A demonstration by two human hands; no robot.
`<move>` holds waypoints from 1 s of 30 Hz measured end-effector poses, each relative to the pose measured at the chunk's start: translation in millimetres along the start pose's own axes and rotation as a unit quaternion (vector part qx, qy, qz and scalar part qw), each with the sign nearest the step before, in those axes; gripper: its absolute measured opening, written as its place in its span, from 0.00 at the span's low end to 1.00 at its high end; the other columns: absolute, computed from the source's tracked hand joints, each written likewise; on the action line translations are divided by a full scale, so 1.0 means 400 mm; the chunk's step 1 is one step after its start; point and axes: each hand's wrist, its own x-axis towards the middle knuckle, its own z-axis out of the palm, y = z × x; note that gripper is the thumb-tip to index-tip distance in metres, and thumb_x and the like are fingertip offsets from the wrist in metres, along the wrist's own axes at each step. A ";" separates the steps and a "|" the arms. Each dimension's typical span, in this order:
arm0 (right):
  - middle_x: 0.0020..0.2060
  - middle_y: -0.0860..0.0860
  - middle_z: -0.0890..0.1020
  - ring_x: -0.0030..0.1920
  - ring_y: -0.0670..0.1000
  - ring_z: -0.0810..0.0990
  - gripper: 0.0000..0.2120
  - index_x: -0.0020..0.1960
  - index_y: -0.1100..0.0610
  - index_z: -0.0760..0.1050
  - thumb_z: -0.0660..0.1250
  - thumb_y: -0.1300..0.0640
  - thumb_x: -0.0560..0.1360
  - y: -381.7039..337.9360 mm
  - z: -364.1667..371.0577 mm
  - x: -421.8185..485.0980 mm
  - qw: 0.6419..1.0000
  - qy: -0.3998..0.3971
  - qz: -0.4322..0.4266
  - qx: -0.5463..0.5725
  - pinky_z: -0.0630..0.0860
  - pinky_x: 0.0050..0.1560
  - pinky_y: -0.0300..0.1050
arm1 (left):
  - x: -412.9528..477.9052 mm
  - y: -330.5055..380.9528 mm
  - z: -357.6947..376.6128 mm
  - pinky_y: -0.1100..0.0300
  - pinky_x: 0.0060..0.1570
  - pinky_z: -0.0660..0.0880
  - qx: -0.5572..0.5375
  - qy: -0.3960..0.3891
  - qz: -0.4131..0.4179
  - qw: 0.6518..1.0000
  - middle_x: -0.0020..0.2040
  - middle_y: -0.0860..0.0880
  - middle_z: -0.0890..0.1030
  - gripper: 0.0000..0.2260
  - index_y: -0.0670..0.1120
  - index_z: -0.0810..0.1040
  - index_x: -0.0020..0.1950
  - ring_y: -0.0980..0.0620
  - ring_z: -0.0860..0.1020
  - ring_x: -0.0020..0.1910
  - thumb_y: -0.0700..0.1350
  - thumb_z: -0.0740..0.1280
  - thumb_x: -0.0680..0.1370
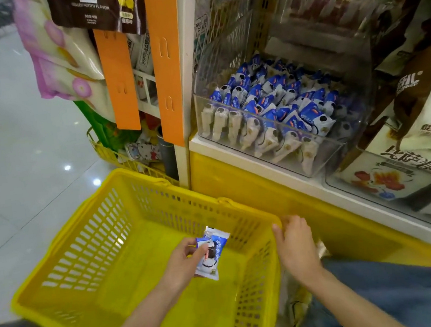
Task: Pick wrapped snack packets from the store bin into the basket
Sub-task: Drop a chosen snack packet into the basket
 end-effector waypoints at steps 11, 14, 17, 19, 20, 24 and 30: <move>0.55 0.59 0.77 0.53 0.56 0.76 0.16 0.64 0.64 0.66 0.54 0.58 0.80 0.039 0.166 -0.012 0.952 0.105 0.109 0.265 0.70 0.51 0.44 | 0.183 -0.286 0.016 0.69 0.24 0.65 0.155 0.026 -0.098 0.983 0.34 0.48 0.70 0.12 0.48 0.66 0.39 0.52 0.69 0.32 0.36 0.65 0.77; 0.45 0.49 0.77 0.40 0.47 0.75 0.11 0.60 0.57 0.68 0.53 0.56 0.80 0.040 0.175 -0.012 0.955 0.126 0.091 0.252 0.67 0.36 0.31 | 0.218 -0.330 0.042 0.63 0.29 0.67 0.173 0.021 -0.130 0.976 0.35 0.48 0.71 0.12 0.49 0.65 0.39 0.49 0.72 0.39 0.37 0.65 0.77; 0.36 0.41 0.73 0.32 0.39 0.73 0.08 0.58 0.52 0.66 0.53 0.54 0.80 0.038 0.176 -0.012 0.957 0.124 0.088 0.247 0.70 0.31 0.31 | 0.238 -0.374 0.061 0.56 0.39 0.71 0.232 -0.009 -0.135 0.963 0.44 0.43 0.76 0.05 0.42 0.69 0.49 0.45 0.76 0.45 0.37 0.64 0.77; 0.36 0.43 0.75 0.33 0.39 0.74 0.09 0.58 0.52 0.66 0.53 0.54 0.80 0.038 0.175 -0.012 0.956 0.119 0.088 0.252 0.71 0.33 0.36 | 0.241 -0.402 0.065 0.54 0.44 0.70 0.281 -0.022 -0.127 0.951 0.52 0.37 0.76 0.07 0.38 0.69 0.54 0.44 0.75 0.49 0.36 0.63 0.77; 0.37 0.44 0.76 0.35 0.40 0.75 0.09 0.58 0.52 0.66 0.53 0.54 0.80 0.038 0.175 -0.012 0.955 0.116 0.089 0.256 0.72 0.34 0.38 | 0.239 -0.405 0.064 0.54 0.46 0.70 0.294 -0.033 -0.123 0.947 0.55 0.36 0.76 0.07 0.38 0.68 0.54 0.44 0.75 0.50 0.35 0.63 0.77; 0.47 0.51 0.76 0.41 0.37 0.74 0.11 0.59 0.57 0.69 0.54 0.55 0.80 0.044 0.177 -0.010 0.959 0.112 0.087 0.245 0.71 0.38 0.31 | 0.241 -0.380 0.056 0.51 0.59 0.70 0.388 -0.083 -0.095 0.913 0.64 0.37 0.68 0.14 0.40 0.65 0.63 0.40 0.71 0.62 0.37 0.61 0.78; 0.54 0.54 0.71 0.52 0.44 0.74 0.14 0.64 0.64 0.67 0.54 0.60 0.80 0.040 0.143 0.006 0.969 0.072 0.077 0.224 0.65 0.49 0.25 | 0.209 -0.141 0.065 0.56 0.62 0.66 0.345 0.039 0.178 0.921 0.66 0.41 0.67 0.20 0.40 0.62 0.72 0.44 0.68 0.65 0.41 0.59 0.80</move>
